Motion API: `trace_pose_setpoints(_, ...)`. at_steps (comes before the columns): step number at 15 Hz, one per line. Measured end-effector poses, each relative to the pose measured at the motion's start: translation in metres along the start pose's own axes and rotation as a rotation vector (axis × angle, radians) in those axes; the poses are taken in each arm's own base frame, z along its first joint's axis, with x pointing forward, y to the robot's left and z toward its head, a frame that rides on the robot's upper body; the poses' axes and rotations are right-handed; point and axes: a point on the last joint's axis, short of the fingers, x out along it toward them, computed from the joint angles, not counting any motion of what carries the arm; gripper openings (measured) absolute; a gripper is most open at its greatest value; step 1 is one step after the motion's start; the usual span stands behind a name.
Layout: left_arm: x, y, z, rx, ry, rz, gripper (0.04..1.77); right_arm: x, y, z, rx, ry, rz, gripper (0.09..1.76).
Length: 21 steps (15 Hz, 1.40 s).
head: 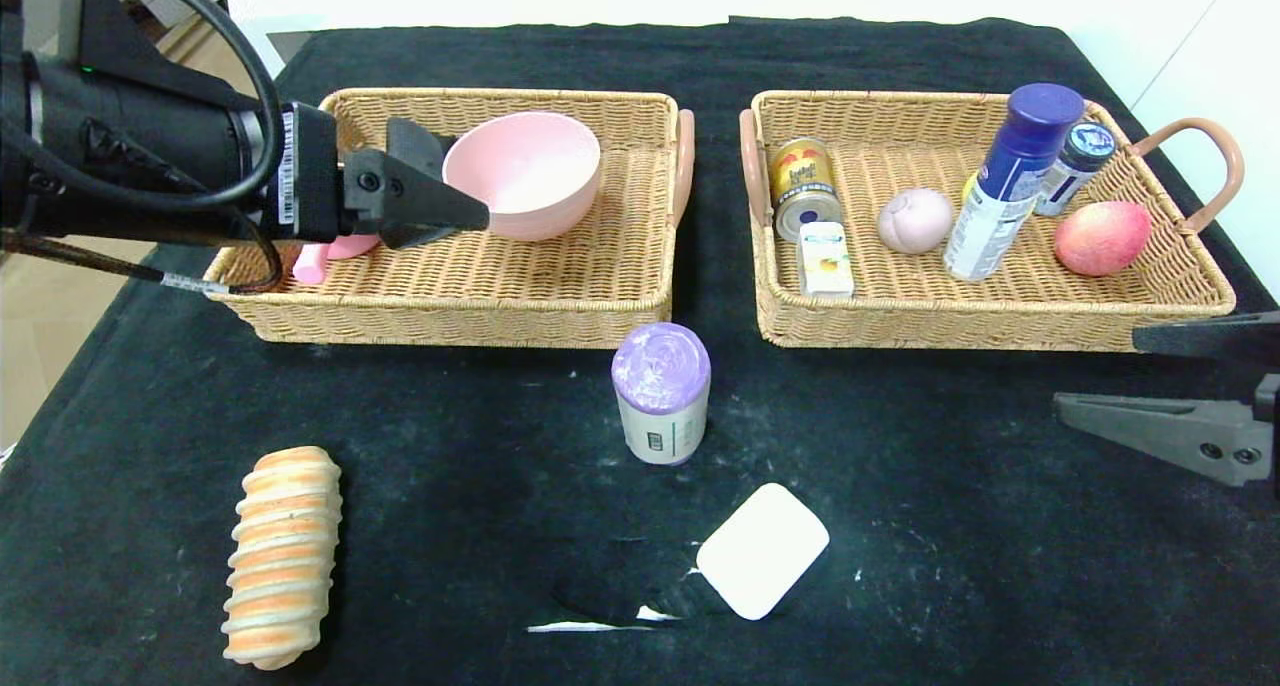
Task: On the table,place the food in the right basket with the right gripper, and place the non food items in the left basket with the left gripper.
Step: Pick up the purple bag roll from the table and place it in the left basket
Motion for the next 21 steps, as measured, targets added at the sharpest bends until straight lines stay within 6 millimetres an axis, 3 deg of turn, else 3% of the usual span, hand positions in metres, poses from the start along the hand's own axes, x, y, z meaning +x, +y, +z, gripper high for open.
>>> trace_pose_setpoints(4, -0.009, -0.032, -0.022, 0.065, 0.041, -0.044, 1.7, 0.0, 0.0, 0.0, 0.0, 0.0, 0.0, 1.71)
trace_pose_setpoints(8, -0.012, -0.051, -0.039, 0.109, 0.073, -0.122, 1.7, 0.0, 0.0, 0.0, 0.0, 0.002, 0.001, 1.71)
trace_pose_setpoints(15, 0.007, -0.072, -0.07, 0.164, 0.101, -0.16, 1.71, 0.001, 0.0, -0.001, 0.001, 0.005, 0.0, 1.71)
trace_pose_setpoints(21, 0.032, -0.08, -0.091, 0.229, 0.189, -0.076, 1.72, 0.001, 0.0, -0.001, 0.002, 0.004, 0.0, 1.71)
